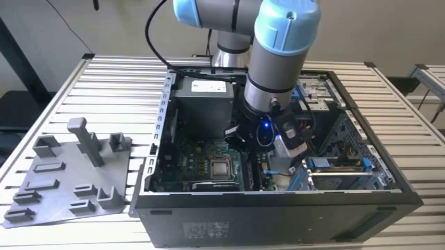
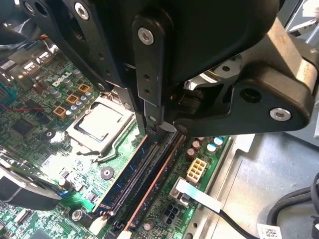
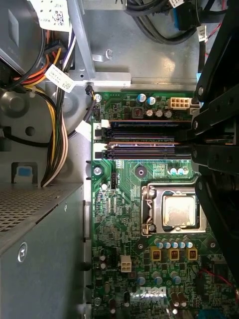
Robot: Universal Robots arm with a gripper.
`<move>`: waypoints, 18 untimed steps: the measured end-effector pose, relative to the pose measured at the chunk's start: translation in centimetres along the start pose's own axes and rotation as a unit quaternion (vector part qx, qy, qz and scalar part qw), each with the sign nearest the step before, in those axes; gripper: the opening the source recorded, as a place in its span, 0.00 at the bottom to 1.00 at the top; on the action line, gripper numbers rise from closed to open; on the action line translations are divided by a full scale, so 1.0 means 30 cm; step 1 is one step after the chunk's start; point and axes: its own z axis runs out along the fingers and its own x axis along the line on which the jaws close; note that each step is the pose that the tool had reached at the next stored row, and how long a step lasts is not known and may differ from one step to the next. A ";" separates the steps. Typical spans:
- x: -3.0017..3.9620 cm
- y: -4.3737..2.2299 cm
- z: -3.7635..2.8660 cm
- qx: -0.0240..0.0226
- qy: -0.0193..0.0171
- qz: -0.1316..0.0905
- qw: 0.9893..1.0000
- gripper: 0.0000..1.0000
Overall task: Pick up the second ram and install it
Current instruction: 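Insert the second ram into the second slot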
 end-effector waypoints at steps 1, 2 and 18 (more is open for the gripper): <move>0.000 0.000 0.000 0.000 0.000 0.000 1.000 0.14; 0.000 0.000 0.001 0.000 0.000 0.000 1.000 0.14; 0.000 0.000 0.014 0.001 0.000 0.001 1.000 0.14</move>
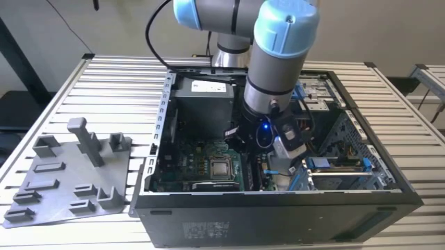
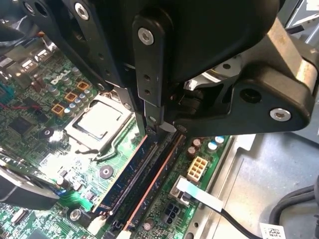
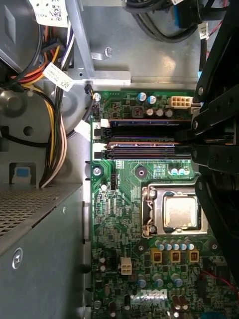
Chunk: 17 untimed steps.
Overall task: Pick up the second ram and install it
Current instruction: 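Insert the second ram into the second slot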
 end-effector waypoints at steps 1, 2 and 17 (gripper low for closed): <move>0.000 0.000 0.001 0.000 0.000 0.000 1.000 0.14; 0.000 0.000 0.001 0.000 0.000 -0.001 1.000 0.14; 0.001 -0.001 0.015 0.000 0.000 -0.007 1.000 0.14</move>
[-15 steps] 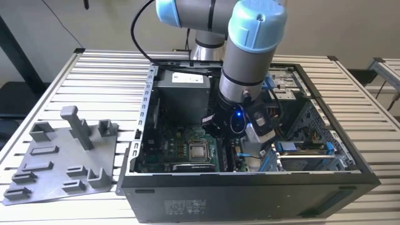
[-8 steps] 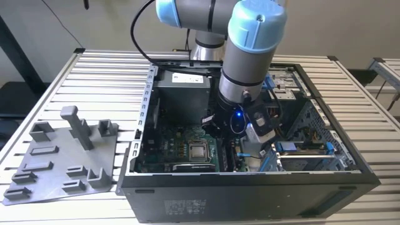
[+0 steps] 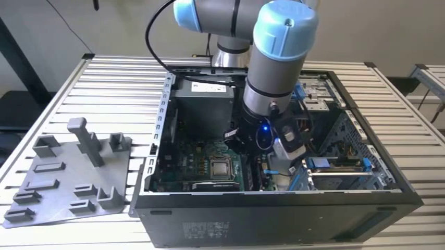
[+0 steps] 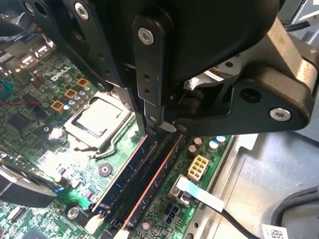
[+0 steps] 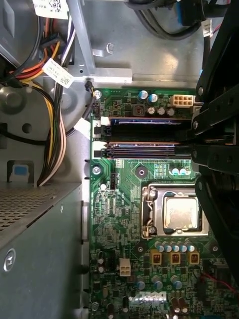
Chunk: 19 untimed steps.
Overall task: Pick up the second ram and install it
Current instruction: 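Insert the second ram into the second slot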
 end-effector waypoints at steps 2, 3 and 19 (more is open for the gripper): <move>0.000 0.000 0.005 0.000 0.000 0.000 1.000 0.14; 0.000 0.000 0.007 0.000 0.000 0.000 1.000 0.14; 0.000 0.000 0.009 0.000 0.000 0.000 1.000 0.14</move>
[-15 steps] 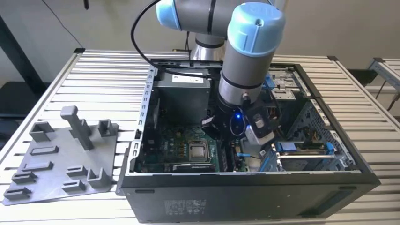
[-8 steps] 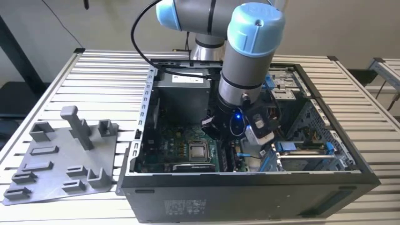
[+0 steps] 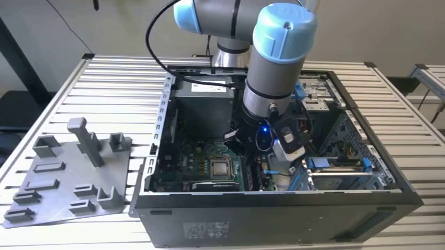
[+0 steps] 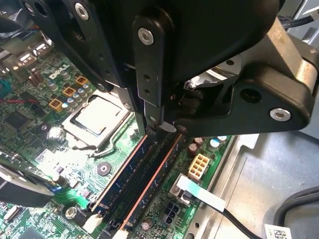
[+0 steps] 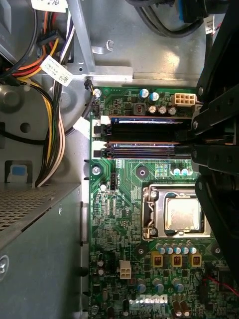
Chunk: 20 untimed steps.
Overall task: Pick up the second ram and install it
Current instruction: 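Insert the second ram into the second slot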
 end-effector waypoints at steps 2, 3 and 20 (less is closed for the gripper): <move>0.000 0.000 0.000 0.000 0.000 0.000 1.000 0.16; 0.000 0.000 0.000 0.000 0.000 0.000 1.000 0.16; -0.001 0.003 -0.102 0.000 0.000 0.000 1.000 0.13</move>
